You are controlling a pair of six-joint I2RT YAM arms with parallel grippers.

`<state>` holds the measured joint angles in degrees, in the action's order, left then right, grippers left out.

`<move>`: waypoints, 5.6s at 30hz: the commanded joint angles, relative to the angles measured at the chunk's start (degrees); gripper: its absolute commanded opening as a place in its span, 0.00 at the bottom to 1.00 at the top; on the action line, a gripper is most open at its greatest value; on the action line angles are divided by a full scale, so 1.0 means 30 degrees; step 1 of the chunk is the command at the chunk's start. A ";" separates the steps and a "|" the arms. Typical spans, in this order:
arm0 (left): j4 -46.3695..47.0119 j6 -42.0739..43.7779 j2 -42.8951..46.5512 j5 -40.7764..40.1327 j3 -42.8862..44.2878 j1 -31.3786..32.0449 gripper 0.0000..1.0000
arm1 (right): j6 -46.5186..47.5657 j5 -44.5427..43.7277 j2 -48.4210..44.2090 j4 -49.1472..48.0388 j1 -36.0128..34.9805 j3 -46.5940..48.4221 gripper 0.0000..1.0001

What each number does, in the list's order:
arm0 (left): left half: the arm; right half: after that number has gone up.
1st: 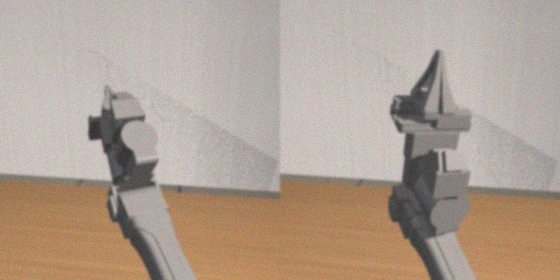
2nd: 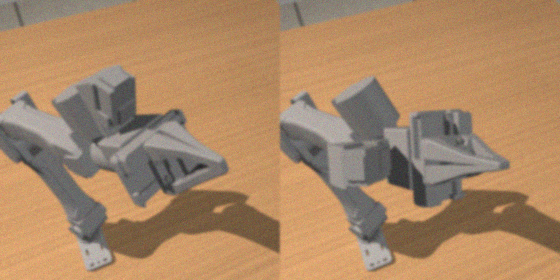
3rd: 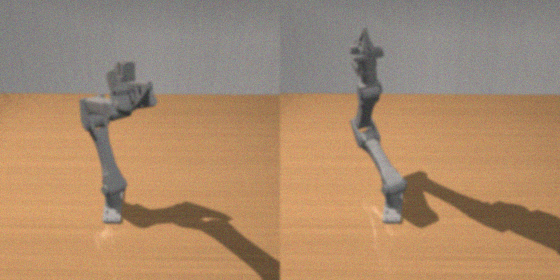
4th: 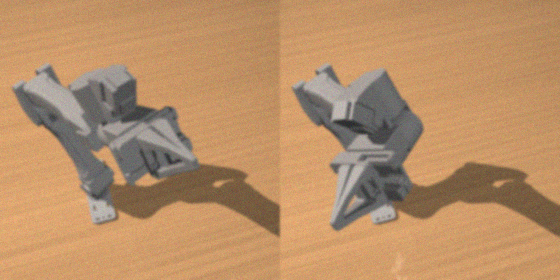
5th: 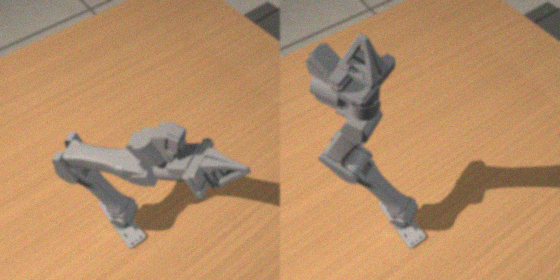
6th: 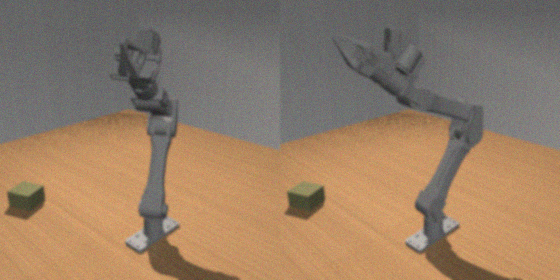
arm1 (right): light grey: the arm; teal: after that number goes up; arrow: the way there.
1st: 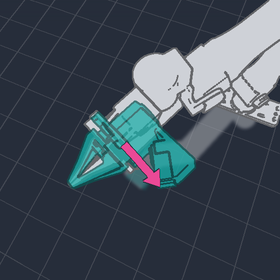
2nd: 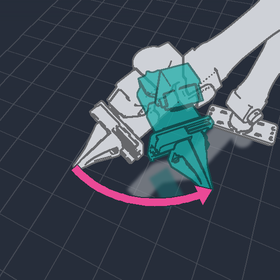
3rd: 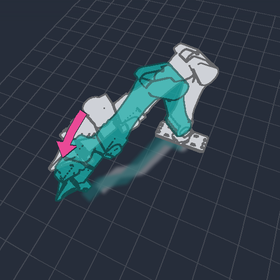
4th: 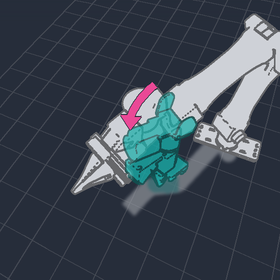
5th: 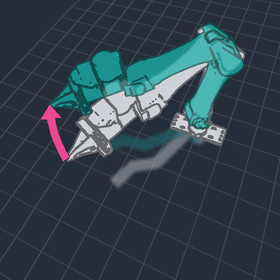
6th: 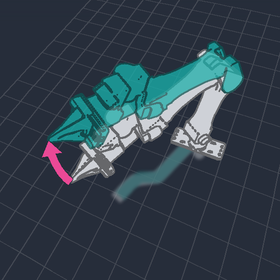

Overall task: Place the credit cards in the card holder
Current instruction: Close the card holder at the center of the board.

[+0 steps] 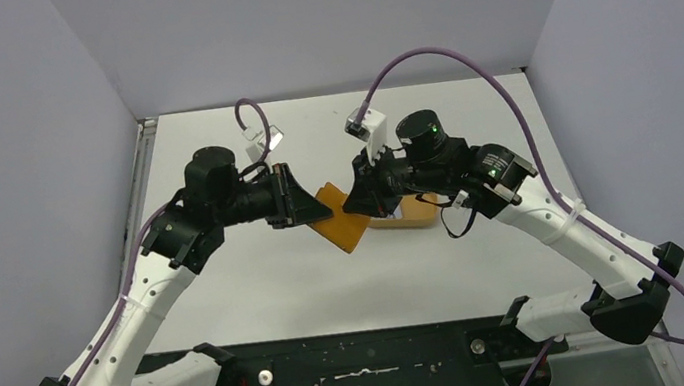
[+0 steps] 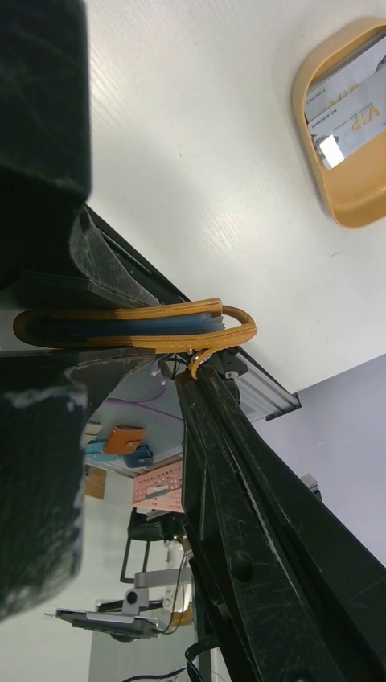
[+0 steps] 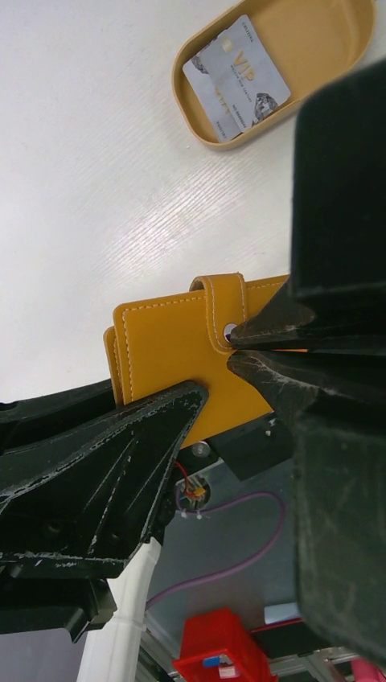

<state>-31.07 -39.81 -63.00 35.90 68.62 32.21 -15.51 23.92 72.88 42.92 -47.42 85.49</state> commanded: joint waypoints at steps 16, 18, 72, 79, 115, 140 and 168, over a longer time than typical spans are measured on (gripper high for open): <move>0.1640 -0.0468 0.0493 0.0719 0.0745 0.0075 0.00 | 0.0553 -0.0749 0.0274 0.0167 -0.0447 0.0345 0.00; 0.1701 -0.0520 0.0507 0.0741 0.0770 0.0075 0.00 | 0.0475 -0.0727 0.0259 0.0071 -0.0457 0.0293 0.00; 0.1102 -0.0330 0.1083 0.0034 0.0683 -0.0101 0.00 | -0.0783 0.0560 -0.0095 -0.0996 -0.0309 -0.0254 0.00; 0.1669 -0.0762 0.1150 0.0370 0.0751 -0.0101 0.00 | -0.1088 0.0646 -0.0007 -0.1315 -0.0381 -0.0582 0.00; 0.0599 -0.0411 0.1545 -0.0515 0.0996 -0.0184 0.00 | -0.2005 0.0952 -0.0605 -0.2192 0.0037 -0.0748 0.00; 0.1399 -0.0894 0.1330 0.0038 0.0960 -0.0335 0.00 | -0.2975 0.2658 -0.0598 -0.3265 0.0575 -0.1517 0.00; 0.2695 -0.1803 0.1570 0.0807 0.1008 -0.0335 0.00 | -0.3287 0.2557 -0.0174 -0.3115 0.0424 -0.1921 0.00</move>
<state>-32.53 -42.98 -59.72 34.50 68.60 31.31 -24.77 31.53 71.77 34.81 -45.45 80.55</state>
